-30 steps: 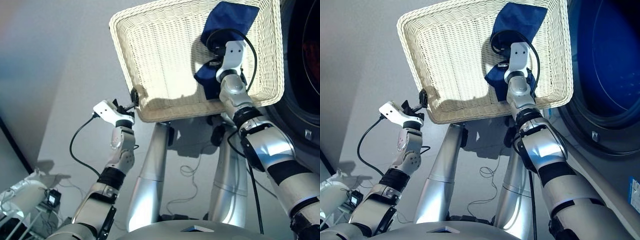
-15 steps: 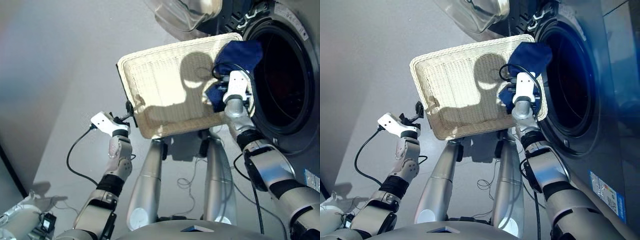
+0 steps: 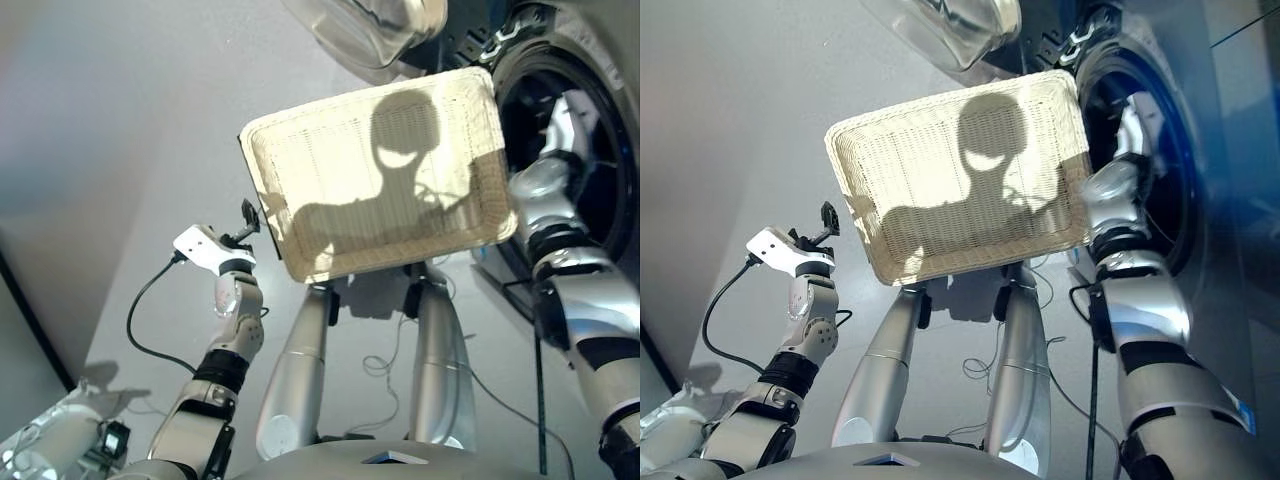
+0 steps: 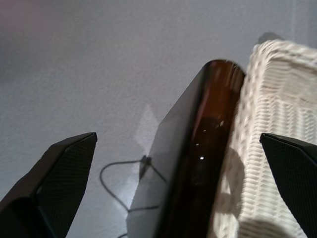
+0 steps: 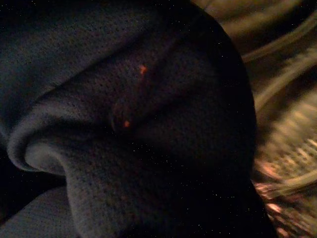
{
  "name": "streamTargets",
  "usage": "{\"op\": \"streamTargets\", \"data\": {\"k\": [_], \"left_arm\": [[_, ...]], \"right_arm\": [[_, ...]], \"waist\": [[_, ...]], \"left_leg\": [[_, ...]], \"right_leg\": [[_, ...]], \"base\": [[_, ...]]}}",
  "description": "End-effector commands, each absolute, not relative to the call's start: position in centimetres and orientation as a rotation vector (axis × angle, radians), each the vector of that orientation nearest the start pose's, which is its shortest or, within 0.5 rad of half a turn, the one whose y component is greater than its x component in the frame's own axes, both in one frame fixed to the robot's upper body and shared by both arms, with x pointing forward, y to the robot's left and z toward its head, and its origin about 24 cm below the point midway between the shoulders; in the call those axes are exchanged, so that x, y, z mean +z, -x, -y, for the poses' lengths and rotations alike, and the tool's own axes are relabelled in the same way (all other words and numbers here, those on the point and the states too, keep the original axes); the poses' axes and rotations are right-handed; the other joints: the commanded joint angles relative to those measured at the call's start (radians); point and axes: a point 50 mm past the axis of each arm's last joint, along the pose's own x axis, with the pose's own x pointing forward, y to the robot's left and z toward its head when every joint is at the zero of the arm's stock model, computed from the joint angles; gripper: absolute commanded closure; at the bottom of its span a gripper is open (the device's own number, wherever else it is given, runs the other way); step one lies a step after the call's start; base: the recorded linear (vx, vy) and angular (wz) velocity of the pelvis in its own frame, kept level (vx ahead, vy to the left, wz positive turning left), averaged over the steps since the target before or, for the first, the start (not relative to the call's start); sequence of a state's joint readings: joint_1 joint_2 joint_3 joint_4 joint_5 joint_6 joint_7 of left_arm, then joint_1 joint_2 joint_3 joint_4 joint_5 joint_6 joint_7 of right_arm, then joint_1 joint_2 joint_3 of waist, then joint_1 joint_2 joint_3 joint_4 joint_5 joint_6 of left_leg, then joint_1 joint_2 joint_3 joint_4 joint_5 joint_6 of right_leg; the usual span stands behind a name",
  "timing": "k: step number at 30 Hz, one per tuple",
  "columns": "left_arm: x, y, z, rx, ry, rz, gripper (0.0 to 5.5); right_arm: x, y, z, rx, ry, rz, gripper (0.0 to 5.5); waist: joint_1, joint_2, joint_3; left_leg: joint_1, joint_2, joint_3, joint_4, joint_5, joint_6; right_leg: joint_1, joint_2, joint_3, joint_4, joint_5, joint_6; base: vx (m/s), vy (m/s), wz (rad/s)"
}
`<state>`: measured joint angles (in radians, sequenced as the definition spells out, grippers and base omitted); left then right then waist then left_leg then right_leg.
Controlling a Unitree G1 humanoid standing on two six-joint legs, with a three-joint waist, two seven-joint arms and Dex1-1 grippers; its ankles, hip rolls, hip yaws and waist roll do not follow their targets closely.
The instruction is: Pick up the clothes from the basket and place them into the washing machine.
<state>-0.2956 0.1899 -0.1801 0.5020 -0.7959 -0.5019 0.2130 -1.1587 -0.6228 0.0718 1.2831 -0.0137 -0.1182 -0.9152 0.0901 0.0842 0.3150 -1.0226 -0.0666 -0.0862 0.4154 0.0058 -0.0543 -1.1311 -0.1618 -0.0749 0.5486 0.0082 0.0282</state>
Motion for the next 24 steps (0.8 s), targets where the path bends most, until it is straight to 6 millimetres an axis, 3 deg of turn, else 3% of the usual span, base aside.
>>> {"op": "streamTargets", "data": {"k": [1, 7, 8, 9, 13, 20, 22, 24], "left_arm": [[3.1, -28.3, -19.6, 0.311, 0.539, 0.175, 0.0], [3.1, -28.2, -19.0, 0.295, 0.565, 0.162, 0.0], [3.2, -28.3, -18.9, 0.29, 0.569, 0.165, 0.0], [3.3, -28.4, -18.9, 0.291, 0.572, 0.169, 0.0], [3.8, -28.7, -18.8, 0.282, 0.573, 0.183, 0.0], [3.5, -28.6, -19.6, 0.305, 0.578, 0.181, 0.0], [3.1, -28.4, -19.8, 0.303, 0.574, 0.169, 0.0], [2.8, -28.4, -20.0, 0.294, 0.552, 0.155, 0.0]], "right_arm": [[25.1, -35.0, 35.5, -1.349, 0.487, 0.275, 5.5], [26.9, -34.0, 37.0, -1.434, 0.488, 0.275, 5.5], [27.0, -34.2, 36.8, -1.412, 0.493, 0.279, 5.26], [27.2, -34.5, 36.4, -1.379, 0.486, 0.289, 0.0], [26.4, -36.5, 33.7, -1.198, 0.446, 0.317, 0.0], [22.0, -38.9, 29.8, -0.881, 0.35, 0.251, 0.0], [19.7, -38.9, 29.5, -0.804, 0.296, 0.195, 0.0], [18.9, -39.1, 29.2, -0.751, 0.341, 0.157, 0.0]], "waist": [[0.003, 0.064, -0.036], [-0.006, 0.074, -0.006], [-0.007, 0.072, -0.004], [-0.01, 0.068, -0.003], [-0.029, 0.047, -0.004], [-0.041, 0.019, -0.018], [-0.039, 0.01, -0.02], [-0.034, 0.006, -0.022]], "left_leg": [[-0.057, -0.026, 0.009, -0.001, 0.029, 0.045], [-0.118, -0.023, 0.022, 0.099, -0.001, 0.049], [-0.124, -0.024, 0.023, 0.115, -0.005, 0.049], [-0.127, -0.023, 0.025, 0.125, -0.008, 0.049], [-0.121, -0.016, 0.024, 0.141, -0.016, 0.048], [-0.071, -0.01, 0.017, 0.115, -0.009, 0.038], [-0.041, -0.007, 0.015, 0.083, -0.001, 0.032], [-0.008, -0.005, 0.01, 0.041, 0.009, 0.029]], "right_leg": [[-0.065, 0.035, -0.021, 0.043, 0.081, 0.059], [-0.111, 0.032, -0.014, 0.122, 0.069, 0.054], [-0.114, 0.033, -0.016, 0.13, 0.069, 0.054], [-0.116, 0.035, -0.016, 0.136, 0.068, 0.053], [-0.098, 0.041, -0.016, 0.132, 0.073, 0.05], [-0.028, 0.04, -0.032, 0.09, 0.08, 0.048], [0.007, 0.036, -0.039, 0.053, 0.084, 0.049], [0.041, 0.034, -0.05, 0.015, 0.085, 0.049]], "base": [[0.0, 0.0, 0.0], [0.0, 0.0, 0.0], [0.0, 0.0, 0.0], [0.0, 0.0, 0.0], [0.0, 0.0, 0.0], [0.0, 0.0, 0.0], [0.0, 0.0, 0.0], [0.0, 0.0, 0.0]]}}
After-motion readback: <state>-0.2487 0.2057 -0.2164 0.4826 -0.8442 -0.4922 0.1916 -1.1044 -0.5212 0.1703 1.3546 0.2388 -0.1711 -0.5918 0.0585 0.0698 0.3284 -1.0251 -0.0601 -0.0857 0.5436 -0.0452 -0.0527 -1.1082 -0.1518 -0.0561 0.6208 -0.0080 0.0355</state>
